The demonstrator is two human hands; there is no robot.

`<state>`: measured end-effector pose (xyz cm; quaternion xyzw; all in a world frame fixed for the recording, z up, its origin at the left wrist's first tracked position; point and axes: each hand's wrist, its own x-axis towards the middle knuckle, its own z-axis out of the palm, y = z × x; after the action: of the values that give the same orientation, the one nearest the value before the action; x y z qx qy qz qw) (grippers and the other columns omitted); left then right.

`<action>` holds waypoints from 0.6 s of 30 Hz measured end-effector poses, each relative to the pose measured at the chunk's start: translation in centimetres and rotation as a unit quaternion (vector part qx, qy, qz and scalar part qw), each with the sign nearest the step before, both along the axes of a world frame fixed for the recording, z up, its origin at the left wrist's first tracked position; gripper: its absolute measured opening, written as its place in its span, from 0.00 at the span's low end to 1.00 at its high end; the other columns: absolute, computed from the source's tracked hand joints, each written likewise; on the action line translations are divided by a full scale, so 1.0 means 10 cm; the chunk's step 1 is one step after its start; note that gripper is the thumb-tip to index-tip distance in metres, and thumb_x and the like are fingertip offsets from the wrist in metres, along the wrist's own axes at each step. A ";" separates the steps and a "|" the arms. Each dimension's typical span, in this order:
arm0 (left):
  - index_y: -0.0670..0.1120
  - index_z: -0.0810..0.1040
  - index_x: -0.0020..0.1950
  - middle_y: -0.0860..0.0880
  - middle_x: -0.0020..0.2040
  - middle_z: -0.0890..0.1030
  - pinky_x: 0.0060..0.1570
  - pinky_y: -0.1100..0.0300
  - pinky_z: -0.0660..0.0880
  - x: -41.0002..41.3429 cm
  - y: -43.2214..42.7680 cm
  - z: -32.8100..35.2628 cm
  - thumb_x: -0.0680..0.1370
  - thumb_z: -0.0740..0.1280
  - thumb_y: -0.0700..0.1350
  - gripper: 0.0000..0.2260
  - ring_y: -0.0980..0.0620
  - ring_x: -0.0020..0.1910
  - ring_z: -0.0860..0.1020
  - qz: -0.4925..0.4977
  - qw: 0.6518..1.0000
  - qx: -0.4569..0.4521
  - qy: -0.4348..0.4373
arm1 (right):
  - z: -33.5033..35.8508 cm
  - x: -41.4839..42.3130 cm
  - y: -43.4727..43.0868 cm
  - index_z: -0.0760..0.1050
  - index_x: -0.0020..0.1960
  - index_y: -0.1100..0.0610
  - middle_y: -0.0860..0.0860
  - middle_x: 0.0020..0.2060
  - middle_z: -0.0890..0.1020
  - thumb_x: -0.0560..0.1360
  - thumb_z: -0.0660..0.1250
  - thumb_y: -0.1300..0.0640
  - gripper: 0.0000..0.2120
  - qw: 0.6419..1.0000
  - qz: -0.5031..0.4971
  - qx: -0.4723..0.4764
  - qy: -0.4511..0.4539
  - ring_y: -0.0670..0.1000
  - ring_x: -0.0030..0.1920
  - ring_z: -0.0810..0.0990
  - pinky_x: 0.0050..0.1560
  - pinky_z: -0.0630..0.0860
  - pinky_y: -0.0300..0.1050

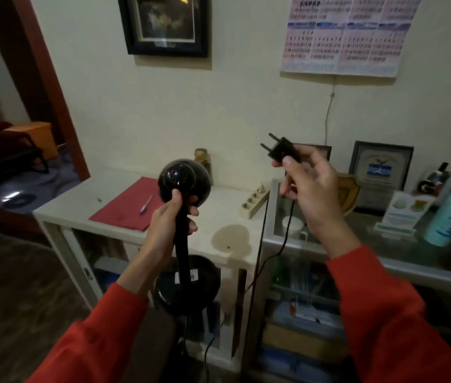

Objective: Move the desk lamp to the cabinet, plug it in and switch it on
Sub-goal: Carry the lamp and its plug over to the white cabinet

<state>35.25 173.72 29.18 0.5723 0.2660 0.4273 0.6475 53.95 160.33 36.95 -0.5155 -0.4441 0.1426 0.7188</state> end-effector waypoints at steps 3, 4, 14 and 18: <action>0.44 0.79 0.50 0.54 0.32 0.79 0.25 0.68 0.71 0.27 0.51 0.04 0.72 0.58 0.63 0.24 0.56 0.23 0.73 -0.009 1.000 0.010 -0.018 | 0.05 0.21 0.53 0.74 0.49 0.49 0.52 0.43 0.83 0.78 0.63 0.62 0.08 1.000 0.000 -0.003 -0.011 0.45 0.25 0.73 0.29 0.68 0.43; 0.43 0.79 0.51 0.54 0.32 0.79 0.25 0.68 0.71 0.35 0.67 0.06 0.72 0.58 0.63 0.25 0.56 0.23 0.73 -0.013 1.000 0.010 -0.020 | 0.10 0.28 0.70 0.74 0.49 0.49 0.52 0.44 0.83 0.78 0.63 0.62 0.08 1.000 -0.004 -0.004 -0.017 0.46 0.25 0.73 0.29 0.67 0.42; 0.45 0.79 0.49 0.54 0.32 0.77 0.29 0.67 0.71 1.13 1.99 0.12 0.79 0.55 0.57 0.20 0.56 0.27 0.73 -0.038 0.998 0.015 -0.044 | 0.55 1.01 2.05 0.72 0.48 0.51 0.55 0.44 0.82 0.78 0.63 0.63 0.07 0.994 -0.045 0.045 -0.091 0.44 0.25 0.74 0.25 0.69 0.33; 0.45 0.79 0.46 0.54 0.31 0.77 0.28 0.66 0.71 1.41 2.36 -0.01 0.81 0.54 0.54 0.18 0.57 0.27 0.73 -0.021 0.999 0.011 -0.036 | 0.56 1.32 2.46 0.72 0.47 0.53 0.60 0.47 0.80 0.77 0.62 0.66 0.08 0.990 -0.060 0.051 -0.116 0.39 0.30 0.77 0.25 0.70 0.31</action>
<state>49.33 197.32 29.06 0.5690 0.2255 0.4371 0.6590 67.15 184.97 42.58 -0.5170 -0.4989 0.0154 0.6954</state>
